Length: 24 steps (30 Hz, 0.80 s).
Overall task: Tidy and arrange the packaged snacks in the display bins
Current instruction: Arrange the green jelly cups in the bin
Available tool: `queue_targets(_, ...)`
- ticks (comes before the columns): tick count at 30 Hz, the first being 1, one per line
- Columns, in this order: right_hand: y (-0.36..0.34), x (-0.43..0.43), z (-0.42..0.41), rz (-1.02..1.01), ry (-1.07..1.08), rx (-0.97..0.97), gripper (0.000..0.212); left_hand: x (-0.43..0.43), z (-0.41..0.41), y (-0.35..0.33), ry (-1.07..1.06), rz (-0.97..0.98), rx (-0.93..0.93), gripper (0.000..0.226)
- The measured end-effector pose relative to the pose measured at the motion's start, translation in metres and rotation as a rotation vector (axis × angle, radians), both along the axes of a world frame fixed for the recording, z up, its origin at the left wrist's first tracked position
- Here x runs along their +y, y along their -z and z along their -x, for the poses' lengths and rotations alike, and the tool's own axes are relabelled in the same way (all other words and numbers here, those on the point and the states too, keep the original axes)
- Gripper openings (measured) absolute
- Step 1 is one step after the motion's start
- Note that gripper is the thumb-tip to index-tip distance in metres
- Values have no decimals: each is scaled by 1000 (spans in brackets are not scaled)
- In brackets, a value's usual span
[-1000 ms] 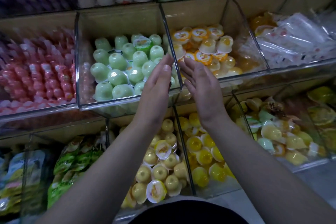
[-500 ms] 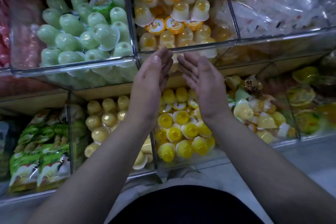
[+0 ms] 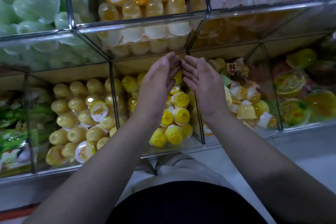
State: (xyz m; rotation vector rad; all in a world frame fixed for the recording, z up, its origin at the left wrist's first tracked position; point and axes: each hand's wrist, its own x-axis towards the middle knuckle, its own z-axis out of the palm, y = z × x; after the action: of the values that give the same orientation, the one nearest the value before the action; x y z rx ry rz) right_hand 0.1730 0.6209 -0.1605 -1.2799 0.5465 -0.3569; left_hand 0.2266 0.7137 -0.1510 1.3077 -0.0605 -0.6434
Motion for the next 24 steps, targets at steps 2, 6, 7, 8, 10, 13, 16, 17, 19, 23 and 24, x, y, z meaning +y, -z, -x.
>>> queue_targets(2,8,-8,7,-17,8,30,34,-10,5,7,8,-14,29,33)
queue_targets(6,22,-25,18,15,24,82,32,-26,11,22,47,-58,67,37)
queue_targets(7,25,-29,20,24,33,92,34,-30,13,25,60,-72,73,37)
queue_targets(8,28,-34,22,34,46,102,38,-33,14,28,70,-86,80,37)
queue_targets(10,34,-43,24,57,80,124,42,-41,16,32,89,-113,103,37)
queue_targets(13,43,-58,28,78,126,154,39,-52,19,38,129,-160,118,37)
queue_targets(16,47,-72,33,95,160,185,37,-60,23,44,152,-197,134,34)
queue_targets(17,49,-77,34,104,167,201,35,-62,25,45,158,-205,141,34)
queue_targets(19,52,-86,37,120,180,238,32,-66,27,46,171,-208,159,37)
queue_targets(23,61,-97,39,142,188,309,38,-72,29,50,189,-226,187,39)
queue_targets(24,63,-98,38,148,174,333,41,-73,30,51,190,-232,204,38)
